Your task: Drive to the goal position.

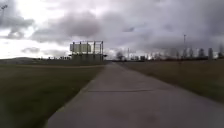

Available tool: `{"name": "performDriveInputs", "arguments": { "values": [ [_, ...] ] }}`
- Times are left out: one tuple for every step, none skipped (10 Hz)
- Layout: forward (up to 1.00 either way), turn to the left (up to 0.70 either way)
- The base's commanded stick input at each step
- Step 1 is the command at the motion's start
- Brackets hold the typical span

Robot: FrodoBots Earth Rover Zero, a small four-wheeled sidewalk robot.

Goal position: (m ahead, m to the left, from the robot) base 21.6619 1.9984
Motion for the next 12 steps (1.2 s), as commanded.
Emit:
{"name": "performDriveInputs", "arguments": {
  "values": [
    [1.0,-0.03],
    [1.0,-0.14],
    [1.0,-0.25],
    [1.0,-0.36],
    [1.0,-0.28],
    [1.0,-0.1],
    [1.0,-0.04],
    [1.0,0.0],
    [1.0,0.0],
    [1.0,0.0],
    [1.0,0.0],
    [1.0,0.0]
  ]
}}
